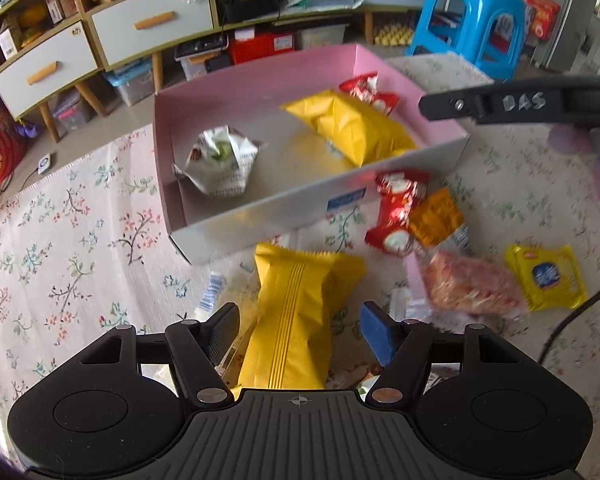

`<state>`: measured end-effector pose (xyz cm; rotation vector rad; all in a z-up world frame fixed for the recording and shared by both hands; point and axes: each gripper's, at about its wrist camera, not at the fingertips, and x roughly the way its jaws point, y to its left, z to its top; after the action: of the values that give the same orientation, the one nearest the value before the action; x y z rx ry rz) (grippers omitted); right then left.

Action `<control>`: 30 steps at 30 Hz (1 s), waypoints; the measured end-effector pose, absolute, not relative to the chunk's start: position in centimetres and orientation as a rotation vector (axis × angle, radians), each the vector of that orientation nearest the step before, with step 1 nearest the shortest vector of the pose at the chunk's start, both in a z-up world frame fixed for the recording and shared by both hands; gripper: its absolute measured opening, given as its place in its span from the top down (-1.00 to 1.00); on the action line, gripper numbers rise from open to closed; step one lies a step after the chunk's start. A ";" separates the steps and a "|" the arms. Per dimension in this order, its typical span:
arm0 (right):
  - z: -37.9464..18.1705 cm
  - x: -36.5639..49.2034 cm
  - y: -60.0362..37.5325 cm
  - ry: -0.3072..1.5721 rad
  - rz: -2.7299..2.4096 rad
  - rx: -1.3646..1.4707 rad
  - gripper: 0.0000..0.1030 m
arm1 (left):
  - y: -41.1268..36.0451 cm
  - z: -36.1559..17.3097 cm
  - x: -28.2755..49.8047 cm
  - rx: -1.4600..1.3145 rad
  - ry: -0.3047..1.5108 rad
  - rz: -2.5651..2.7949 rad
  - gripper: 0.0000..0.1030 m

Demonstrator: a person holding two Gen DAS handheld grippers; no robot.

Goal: Organize snacks
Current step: 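Carry both snacks into the pink-lined box and open both grippers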

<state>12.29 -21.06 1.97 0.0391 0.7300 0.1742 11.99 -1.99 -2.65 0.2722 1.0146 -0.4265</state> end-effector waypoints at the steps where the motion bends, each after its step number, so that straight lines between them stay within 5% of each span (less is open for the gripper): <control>1: 1.9 12.2 -21.0 0.731 0.177 0.034 0.49 | -2.1 -2.9 12.0 0.279 1.012 -0.419 -0.27; 4: 2.0 12.0 -20.9 0.735 0.184 0.024 0.42 | -2.4 -3.4 12.0 0.289 1.005 -0.388 0.30; 7: 2.2 11.9 -21.0 0.733 0.190 0.024 0.38 | -2.5 -2.4 11.6 0.269 0.983 -0.389 0.36; 16: 3.0 11.7 -22.1 0.704 0.174 0.087 0.20 | -4.6 4.1 12.8 0.225 0.808 -0.415 0.37; 26: 2.8 11.7 -23.0 0.706 0.141 0.107 0.10 | -7.3 3.1 19.1 0.211 0.777 -0.294 0.34; 30: 2.7 11.5 -23.0 0.707 0.141 0.100 -0.02 | -7.0 2.8 19.3 0.215 0.751 -0.243 0.02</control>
<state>11.51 -22.98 2.75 0.1001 0.7068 0.1414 19.30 -6.97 2.78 0.2150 0.7507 -0.2430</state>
